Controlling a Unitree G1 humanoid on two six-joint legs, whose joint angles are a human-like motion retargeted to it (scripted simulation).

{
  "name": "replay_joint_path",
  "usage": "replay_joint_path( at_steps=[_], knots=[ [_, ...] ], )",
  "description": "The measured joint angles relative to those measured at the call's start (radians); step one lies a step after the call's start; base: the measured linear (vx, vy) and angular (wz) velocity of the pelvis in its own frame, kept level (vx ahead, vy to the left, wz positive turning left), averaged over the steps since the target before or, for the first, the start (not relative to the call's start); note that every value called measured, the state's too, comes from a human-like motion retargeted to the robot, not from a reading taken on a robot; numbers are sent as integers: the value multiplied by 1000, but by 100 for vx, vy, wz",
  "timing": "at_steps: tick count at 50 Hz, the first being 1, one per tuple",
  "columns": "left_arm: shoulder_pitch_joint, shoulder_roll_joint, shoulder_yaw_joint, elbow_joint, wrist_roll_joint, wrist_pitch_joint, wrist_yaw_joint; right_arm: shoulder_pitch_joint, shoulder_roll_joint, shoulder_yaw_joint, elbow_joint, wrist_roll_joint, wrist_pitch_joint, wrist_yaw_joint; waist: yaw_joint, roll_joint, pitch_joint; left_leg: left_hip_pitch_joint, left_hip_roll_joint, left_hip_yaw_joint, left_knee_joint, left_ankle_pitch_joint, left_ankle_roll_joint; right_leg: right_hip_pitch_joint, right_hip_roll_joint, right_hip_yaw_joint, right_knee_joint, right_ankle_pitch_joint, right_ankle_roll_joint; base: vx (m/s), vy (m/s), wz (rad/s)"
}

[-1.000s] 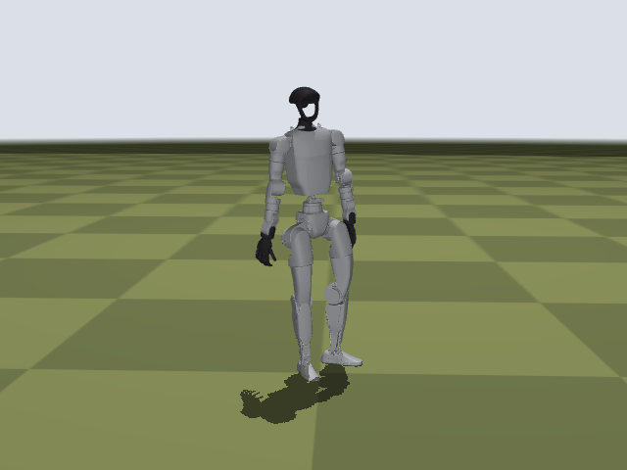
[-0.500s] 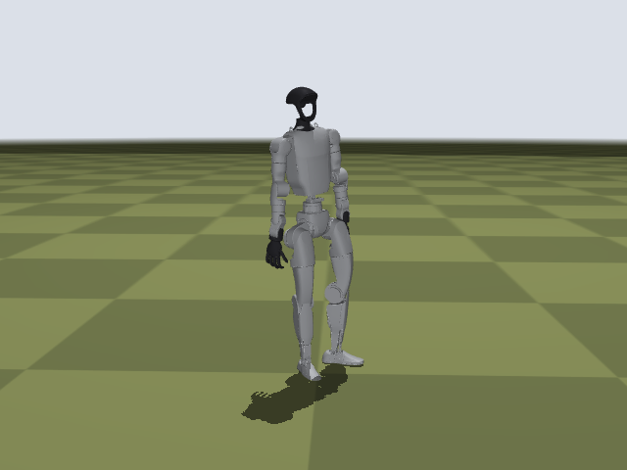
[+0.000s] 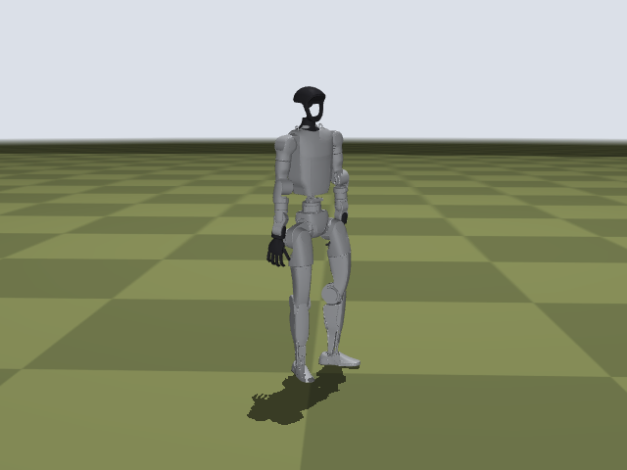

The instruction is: In place motions

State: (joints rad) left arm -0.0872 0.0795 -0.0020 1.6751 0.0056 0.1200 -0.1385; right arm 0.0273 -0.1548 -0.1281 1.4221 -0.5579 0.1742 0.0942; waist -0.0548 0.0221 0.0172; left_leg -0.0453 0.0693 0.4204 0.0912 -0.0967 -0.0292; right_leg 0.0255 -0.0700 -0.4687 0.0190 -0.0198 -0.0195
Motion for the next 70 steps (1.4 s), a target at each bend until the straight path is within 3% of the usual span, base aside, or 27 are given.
replay_joint_path(
  at_steps=[4,12,16,19,22,25,30,33,35,40,45,50,54,57,58,59,60,62,65,70],
  knots=[
    [-7,9,-5,-3,3,7,-2,11,0,-3,9,-17,0,-6,-17,0,-2,-7,8,-6,-7,10,-7,6,10,-12,-17,1,-5,-8,-8,23],
    [52,13,32,-39,1,7,-9,27,-17,-22,53,-49,17,-24,-70,26,-78,-28,35,15,-32,38,-34,-15,49,0,-29,-18,-22,-7,-9,12],
    [82,33,48,-57,30,6,-38,5,-31,-37,53,-50,22,-18,-125,43,-81,-85,73,-24,101,14,-44,-21,56,27,-14,-36,-22,-12,-6,17],
    [89,55,30,-90,68,-4,-28,-9,-36,-40,56,-20,19,-38,-116,15,-40,-159,61,-28,257,-14,-9,-1,24,55,-4,-31,-25,-16,-1,-16],
    [93,72,10,-111,94,-9,8,-12,-44,-25,81,5,23,-41,-80,3,-1,-224,55,82,207,-71,12,27,14,44,2,-32,-41,-15,2,-4],
    [100,72,7,-131,67,-10,58,-13,-54,-5,108,8,27,-38,28,-15,71,-415,20,12,162,-121,46,48,-6,44,26,-32,-68,-15,-1,-47],
    [116,51,61,-122,-29,-44,51,-48,-61,50,101,-57,30,-36,248,-84,192,-764,139,54,217,-157,141,18,-68,91,76,-18,-119,-18,-10,-109],
    [126,28,104,-71,-60,-37,13,-94,-58,67,53,-89,24,-33,352,-130,317,-889,229,60,202,-148,181,13,-116,170,125,-19,-142,-17,-13,-148],
    [144,22,118,-14,-59,-26,-15,-107,-47,74,11,-94,6,-27,381,-175,360,-946,250,48,159,-128,202,-6,-157,212,164,-27,-151,-3,-8,-92],
    [227,8,108,25,38,56,-32,-104,-19,85,-28,-53,-25,-17,364,-216,315,-959,271,26,100,-98,198,-48,-174,258,197,-36,-161,9,5,-31],
    [206,5,106,25,55,-38,62,-89,-15,58,-23,-51,-30,6,325,-147,260,-755,242,6,108,-109,161,-16,-116,234,152,-20,-146,5,4,14],
    [182,24,106,-1,2,-49,103,-30,-33,35,20,-100,-21,-10,218,-81,137,-498,196,-10,222,-59,72,-3,-61,188,122,-32,-115,15,13,56],
    [148,39,84,-30,-23,-27,93,12,-73,-20,72,-110,2,-24,92,-13,54,-291,149,-56,342,108,-42,16,-21,139,91,-40,-87,21,21,100],
    [121,46,66,-79,-13,-22,89,33,-104,-61,109,-88,22,-54,15,18,1,-138,106,-21,341,190,-71,10,-23,106,69,-40,-63,15,24,77],
    [120,47,59,-92,-10,-27,93,45,-107,-70,115,-83,27,-62,0,23,-18,-93,93,1,302,197,-89,6,-21,102,61,-39,-57,14,22,65],
    [108,50,47,-111,-6,-31,98,49,-116,-86,130,-72,37,-75,-24,40,-31,-39,84,57,242,132,-99,3,-14,86,57,-43,-51,15,22,87],
    [92,54,34,-134,-1,-35,104,49,-127,-106,149,-58,49,-90,-52,63,-42,18,77,130,171,30,-106,1,-3,65,57,-49,-44,13,22,99],
    [64,49,12,-168,2,-42,121,46,-142,-129,179,-29,53,-109,-89,92,-51,44,43,148,43,-15,-55,8,4,34,44,-54,-27,9,21,112],
    [8,44,1,-206,19,-47,128,41,-140,-145,189,16,56,-111,-157,117,-75,3,5,16,-33,25,-62,-5,-16,-29,25,-52,3,0,18,117],
    [-37,54,-21,-258,29,-66,129,41,-74,-165,155,96,25,-113,-121,90,-47,-14,-27,24,-29,14,-31,19,-43,-80,-11,-29,26,6,6,26]
  ],
)
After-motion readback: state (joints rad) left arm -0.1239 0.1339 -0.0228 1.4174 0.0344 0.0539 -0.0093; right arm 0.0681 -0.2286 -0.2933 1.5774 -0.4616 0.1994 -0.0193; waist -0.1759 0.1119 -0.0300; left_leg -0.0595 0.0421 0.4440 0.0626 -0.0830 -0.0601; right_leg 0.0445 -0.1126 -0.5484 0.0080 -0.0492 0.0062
